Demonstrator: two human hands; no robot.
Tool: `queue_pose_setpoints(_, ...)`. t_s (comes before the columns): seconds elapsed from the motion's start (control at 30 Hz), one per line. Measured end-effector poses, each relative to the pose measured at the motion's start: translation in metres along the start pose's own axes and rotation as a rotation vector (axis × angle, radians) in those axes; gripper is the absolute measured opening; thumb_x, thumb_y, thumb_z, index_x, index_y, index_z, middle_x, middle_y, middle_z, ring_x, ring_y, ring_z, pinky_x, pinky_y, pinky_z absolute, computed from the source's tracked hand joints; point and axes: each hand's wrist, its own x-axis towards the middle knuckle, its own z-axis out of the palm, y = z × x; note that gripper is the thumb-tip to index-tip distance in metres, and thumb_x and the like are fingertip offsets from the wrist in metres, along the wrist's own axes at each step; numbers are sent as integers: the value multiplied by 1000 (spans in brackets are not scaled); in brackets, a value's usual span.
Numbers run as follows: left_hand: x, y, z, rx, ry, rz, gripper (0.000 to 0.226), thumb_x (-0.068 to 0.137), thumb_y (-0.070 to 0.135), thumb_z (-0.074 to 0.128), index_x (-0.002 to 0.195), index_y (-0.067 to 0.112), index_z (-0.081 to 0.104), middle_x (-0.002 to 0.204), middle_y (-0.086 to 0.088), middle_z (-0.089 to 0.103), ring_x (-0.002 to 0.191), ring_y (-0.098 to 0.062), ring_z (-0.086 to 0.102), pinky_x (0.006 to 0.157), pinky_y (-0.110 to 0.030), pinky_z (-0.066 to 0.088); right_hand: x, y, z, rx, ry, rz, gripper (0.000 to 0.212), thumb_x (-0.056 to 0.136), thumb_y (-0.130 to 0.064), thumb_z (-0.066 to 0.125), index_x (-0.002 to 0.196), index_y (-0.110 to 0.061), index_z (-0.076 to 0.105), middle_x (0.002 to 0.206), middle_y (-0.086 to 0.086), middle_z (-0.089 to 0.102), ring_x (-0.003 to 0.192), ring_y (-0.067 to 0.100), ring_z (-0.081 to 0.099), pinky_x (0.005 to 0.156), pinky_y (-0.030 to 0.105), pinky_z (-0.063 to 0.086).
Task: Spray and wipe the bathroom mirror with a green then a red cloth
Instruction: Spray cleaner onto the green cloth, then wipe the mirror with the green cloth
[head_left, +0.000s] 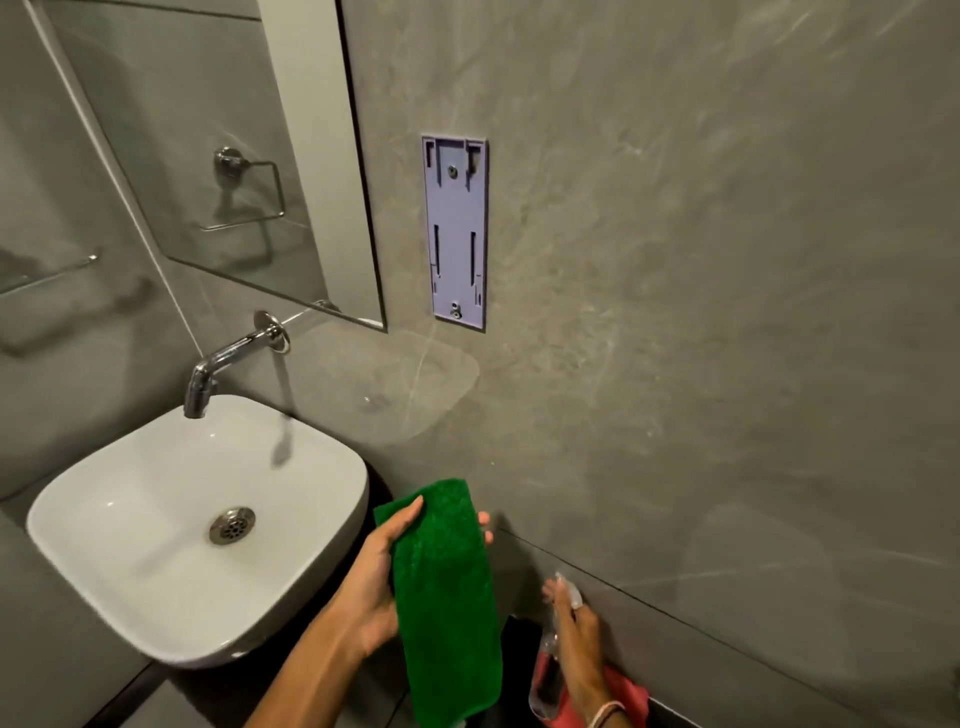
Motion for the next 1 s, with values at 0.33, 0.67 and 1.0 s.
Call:
queue_pose_setpoints(0.33,-6,12,-19,-52,88,114,58,91,41,55,132,1,63,141,-22,62,129,-35,61,108,-48,52,3,28,3,-284,-145,-160,33,98,-11,64,130,-9,69,140,7,66,137,25,55,123,46,37)
queue_pose_setpoints(0.67,-3,55,-5,9,29,139,59,95,41,54,139,2,57,147,-17,59,143,-32,46,118,-46,40,-13,16,-5,-373,-117,-240,27,92,-6,72,117,-14,77,125,5,75,125,22,65,100,-1,39)
queue_pose_setpoints(1.0,-3,74,-1,100,-26,94,65,86,42,69,136,2,60,142,-20,62,130,-31,58,120,-48,36,-32,-35,5,-478,-9,-212,49,78,-30,87,124,-16,74,125,8,72,125,30,66,111,40,50)
